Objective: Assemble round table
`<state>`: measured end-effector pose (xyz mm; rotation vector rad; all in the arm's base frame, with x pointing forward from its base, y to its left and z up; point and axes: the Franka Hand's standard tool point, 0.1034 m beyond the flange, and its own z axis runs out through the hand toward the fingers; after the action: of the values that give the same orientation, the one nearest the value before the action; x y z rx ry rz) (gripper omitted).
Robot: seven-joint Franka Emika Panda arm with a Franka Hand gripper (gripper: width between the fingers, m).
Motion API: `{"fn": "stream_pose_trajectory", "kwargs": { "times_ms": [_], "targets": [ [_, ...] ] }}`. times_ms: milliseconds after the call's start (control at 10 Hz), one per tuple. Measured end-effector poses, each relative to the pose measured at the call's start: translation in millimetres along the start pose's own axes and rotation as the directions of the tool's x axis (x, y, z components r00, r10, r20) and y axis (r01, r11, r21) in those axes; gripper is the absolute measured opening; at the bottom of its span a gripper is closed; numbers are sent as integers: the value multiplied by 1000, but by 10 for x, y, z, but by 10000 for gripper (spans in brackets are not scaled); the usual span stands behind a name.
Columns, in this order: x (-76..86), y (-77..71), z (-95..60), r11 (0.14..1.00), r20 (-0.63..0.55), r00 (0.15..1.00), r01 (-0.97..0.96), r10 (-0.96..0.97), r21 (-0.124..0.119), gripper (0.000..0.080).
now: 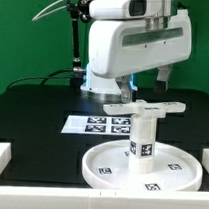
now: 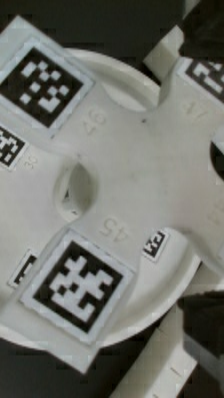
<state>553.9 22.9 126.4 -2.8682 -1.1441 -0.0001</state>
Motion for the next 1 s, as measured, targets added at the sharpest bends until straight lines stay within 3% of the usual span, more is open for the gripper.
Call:
{"fn": "stream_pose_trajectory", "kwargs": {
  "times_ms": [400, 600, 1000],
  "targets": [
    [-1, 7, 7, 1000, -1, 1000, 2, -2, -1, 649],
    [32, 48, 17, 999, -16, 999, 50, -50, -22, 649],
    [14, 43, 64, 998, -9, 998, 63, -63, -18, 649]
  ]
}}
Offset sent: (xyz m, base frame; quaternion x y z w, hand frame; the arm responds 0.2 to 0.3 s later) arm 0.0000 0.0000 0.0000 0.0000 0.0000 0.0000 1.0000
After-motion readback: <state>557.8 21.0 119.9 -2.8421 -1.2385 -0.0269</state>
